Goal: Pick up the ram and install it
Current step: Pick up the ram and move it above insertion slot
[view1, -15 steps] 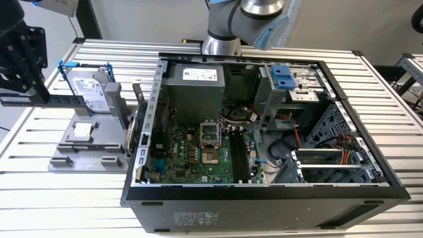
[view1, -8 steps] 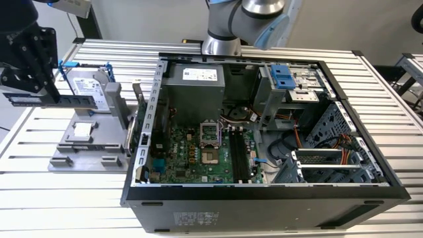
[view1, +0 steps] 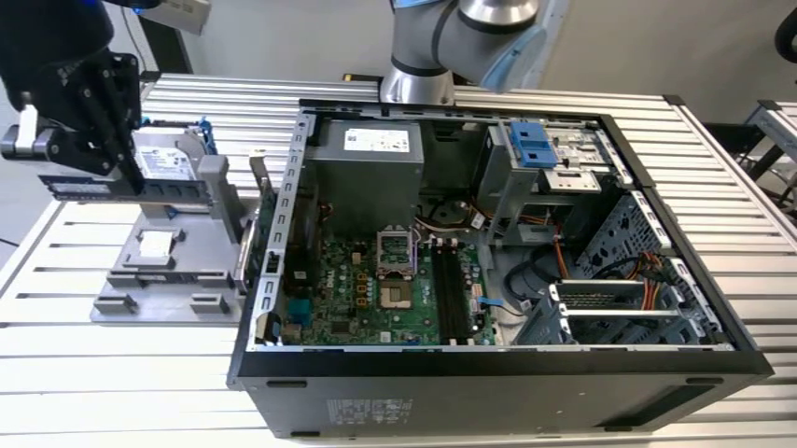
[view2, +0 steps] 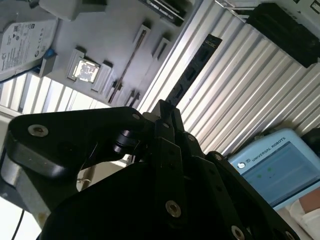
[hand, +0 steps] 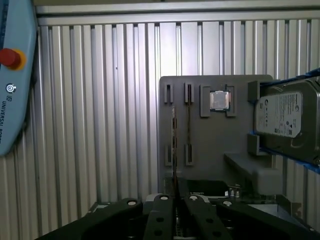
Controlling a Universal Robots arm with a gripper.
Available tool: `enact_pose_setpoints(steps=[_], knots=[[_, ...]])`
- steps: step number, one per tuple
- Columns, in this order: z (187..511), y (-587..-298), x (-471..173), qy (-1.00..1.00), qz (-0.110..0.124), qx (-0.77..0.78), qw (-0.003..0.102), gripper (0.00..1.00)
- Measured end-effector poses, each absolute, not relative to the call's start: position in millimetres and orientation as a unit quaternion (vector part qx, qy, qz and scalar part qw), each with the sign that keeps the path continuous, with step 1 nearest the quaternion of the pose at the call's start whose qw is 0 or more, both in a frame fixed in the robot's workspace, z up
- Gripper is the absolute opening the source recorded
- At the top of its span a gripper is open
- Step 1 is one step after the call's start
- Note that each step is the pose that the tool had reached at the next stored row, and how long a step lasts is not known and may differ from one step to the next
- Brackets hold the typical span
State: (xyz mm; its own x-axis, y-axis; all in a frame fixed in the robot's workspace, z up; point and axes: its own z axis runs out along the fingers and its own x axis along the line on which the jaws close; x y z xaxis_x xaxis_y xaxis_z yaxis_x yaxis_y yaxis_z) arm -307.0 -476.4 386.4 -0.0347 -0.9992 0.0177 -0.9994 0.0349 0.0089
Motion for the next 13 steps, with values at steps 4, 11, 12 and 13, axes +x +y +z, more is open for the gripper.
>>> enact_pose_setpoints(steps=[4,11,12,13], knots=[[386.4,-476.4,-292.9,-0.719,0.003,0.695,0.01,0.0],[386.5,-476.4,-265.2,-0.719,0.002,0.695,0.011,0.0],[386.4,-476.4,-260.8,-0.719,0.001,0.695,0.011,0.0],[386.4,-476.4,-256.7,-0.719,0.001,0.695,0.011,0.0]])
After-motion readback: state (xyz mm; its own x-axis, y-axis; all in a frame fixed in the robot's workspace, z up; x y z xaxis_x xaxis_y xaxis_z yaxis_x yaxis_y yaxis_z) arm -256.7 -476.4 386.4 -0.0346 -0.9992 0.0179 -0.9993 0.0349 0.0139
